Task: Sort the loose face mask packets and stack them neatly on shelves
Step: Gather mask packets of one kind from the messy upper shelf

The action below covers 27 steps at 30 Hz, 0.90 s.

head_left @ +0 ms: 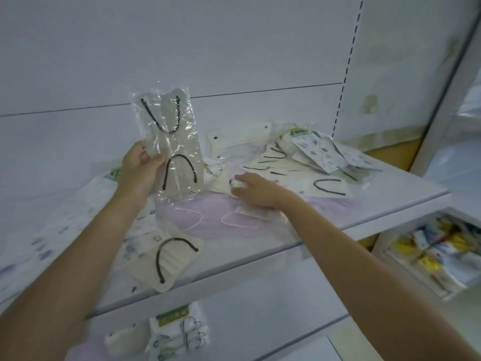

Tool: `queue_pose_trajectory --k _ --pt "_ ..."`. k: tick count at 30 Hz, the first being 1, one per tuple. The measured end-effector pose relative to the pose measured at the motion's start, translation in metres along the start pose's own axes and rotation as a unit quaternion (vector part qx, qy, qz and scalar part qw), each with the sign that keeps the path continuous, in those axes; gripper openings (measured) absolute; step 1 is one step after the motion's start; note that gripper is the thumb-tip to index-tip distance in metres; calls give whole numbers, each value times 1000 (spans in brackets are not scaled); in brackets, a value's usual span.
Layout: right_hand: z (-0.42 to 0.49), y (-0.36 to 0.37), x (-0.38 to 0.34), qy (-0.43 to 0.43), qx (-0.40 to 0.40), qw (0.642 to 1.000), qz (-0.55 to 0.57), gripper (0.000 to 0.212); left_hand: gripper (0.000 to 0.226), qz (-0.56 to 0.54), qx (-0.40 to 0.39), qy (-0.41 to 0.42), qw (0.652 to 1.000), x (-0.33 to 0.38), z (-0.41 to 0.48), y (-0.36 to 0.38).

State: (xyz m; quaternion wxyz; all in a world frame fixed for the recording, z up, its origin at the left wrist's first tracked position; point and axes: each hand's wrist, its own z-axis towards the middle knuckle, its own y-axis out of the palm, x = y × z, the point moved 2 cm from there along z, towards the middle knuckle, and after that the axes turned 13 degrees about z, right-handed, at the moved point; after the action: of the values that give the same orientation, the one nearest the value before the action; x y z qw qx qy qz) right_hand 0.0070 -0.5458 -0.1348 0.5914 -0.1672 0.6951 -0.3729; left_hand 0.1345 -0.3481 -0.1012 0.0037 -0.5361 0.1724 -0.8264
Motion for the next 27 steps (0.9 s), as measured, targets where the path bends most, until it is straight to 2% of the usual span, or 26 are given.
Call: queue_pose_trajectory --k 2,3,5,6,7,8,10,12,14,16,18,20,22,25,27 --pt "-5 -9 -9 -40 -19 988 146 45 25 -1 -18 3 1000 13 2 4" --pt "-7 -22 -6 -58 6 982 180 44 27 -4 -21 3 1000 21 3 6" --pt "-6 -58 15 -79 118 979 143 46 28 7 -19 2 1000 35 5 12" --pt "-3 -79 33 -48 188 978 76 52 26 21 -16 3 1000 40 7 17" --pt "-2 -100 54 20 244 970 -3 60 23 36 -16 3 999 45 8 25" --pt "-2 -119 78 106 267 956 -61 68 18 45 -20 1 999 51 8 36" --pt "-3 -134 114 239 226 941 -83 78 18 35 -32 -2 999 62 4 60" --pt "1 -130 134 268 136 949 -97 78 17 8 -34 -7 999 72 -1 94" --pt "7 -116 135 202 70 969 -123 71 16 -20 -33 -20 999 80 -8 128" --pt "11 -101 120 98 8 984 -151 62 22 -45 -23 -40 998 86 -15 159" --pt "8 -84 99 -10 -67 985 -160 56 31 -39 -9 -60 997 86 -18 182" --pt "3 -70 84 -89 -124 978 -139 54 24 -38 1 -83 996 84 -19 196" --pt "-4 -74 78 -122 -143 978 -86 54 15 -51 20 -109 993 80 -19 202" --pt "-12 -106 84 -144 -156 977 3 45 19 -85 55 -143 984 73 -21 200" --pt "-12 -132 96 -156 -90 983 27 35 15 -95 83 -155 980 66 -21 196"
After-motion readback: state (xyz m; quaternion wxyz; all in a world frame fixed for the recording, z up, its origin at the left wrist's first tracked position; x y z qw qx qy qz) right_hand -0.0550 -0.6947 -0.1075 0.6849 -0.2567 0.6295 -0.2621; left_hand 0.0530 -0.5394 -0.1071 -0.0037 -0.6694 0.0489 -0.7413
